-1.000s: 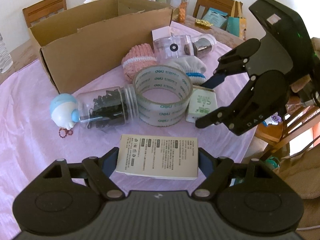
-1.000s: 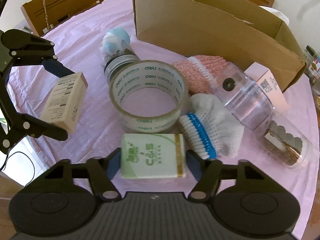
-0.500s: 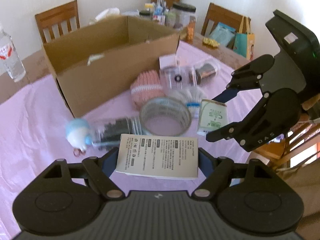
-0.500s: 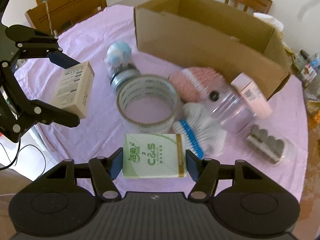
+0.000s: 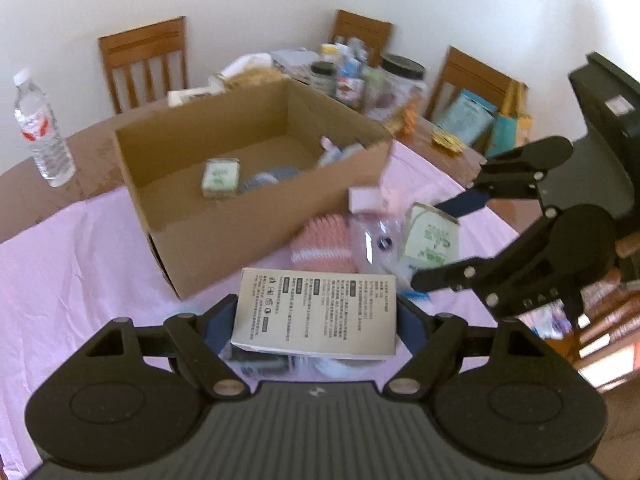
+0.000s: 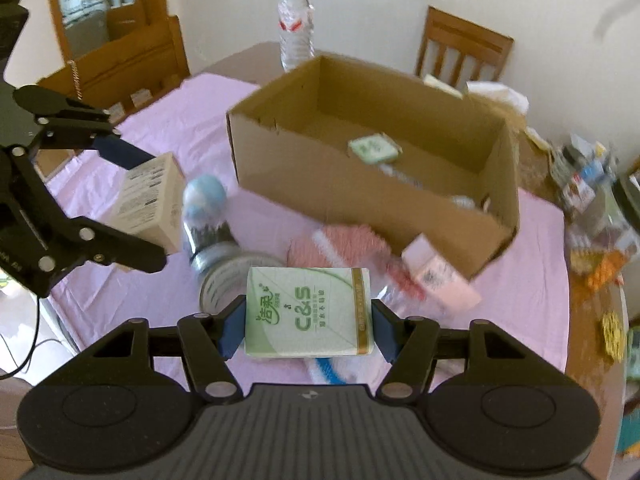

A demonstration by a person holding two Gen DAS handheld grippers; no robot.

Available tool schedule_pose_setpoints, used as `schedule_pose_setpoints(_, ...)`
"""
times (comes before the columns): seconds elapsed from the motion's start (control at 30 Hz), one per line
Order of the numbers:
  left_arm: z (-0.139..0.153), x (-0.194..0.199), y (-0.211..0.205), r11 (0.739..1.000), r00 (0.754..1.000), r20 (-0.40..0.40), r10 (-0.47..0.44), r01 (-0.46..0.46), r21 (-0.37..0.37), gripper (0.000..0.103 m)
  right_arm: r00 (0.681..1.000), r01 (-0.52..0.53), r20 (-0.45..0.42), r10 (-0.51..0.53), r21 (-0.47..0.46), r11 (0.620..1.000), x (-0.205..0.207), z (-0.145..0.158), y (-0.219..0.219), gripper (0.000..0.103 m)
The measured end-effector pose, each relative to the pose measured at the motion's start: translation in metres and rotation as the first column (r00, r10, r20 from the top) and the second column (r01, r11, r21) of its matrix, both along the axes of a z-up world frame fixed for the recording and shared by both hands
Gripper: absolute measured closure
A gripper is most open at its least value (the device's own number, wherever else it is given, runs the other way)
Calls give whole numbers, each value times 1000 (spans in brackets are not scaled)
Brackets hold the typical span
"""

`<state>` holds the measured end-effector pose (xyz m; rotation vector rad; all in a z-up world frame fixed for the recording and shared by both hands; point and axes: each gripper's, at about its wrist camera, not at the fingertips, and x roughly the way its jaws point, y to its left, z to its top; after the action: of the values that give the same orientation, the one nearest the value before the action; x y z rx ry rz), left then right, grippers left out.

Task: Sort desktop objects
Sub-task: 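Carry the cream card and tissue pack into the cardboard box and open both grippers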

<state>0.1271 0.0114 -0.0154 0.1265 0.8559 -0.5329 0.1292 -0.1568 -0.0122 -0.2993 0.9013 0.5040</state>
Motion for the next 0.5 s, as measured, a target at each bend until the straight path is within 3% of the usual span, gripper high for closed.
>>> schedule_pose_setpoints(0.13,11,14,-5,996,996,-2,86,-86,-21,22,997,-64,33,64,1,998,21,11,-7,35)
schedule_pose_setpoints(0.23,17,24,-12,990,990,13,143,-143,3,22,995,-91,40,90,29,995,40,19,-14,35)
schedule_pose_setpoints(0.5,34,57,-22,974,973,36,227,-228,12,22,990,-127,72,122,68,990,75,36,-27,35)
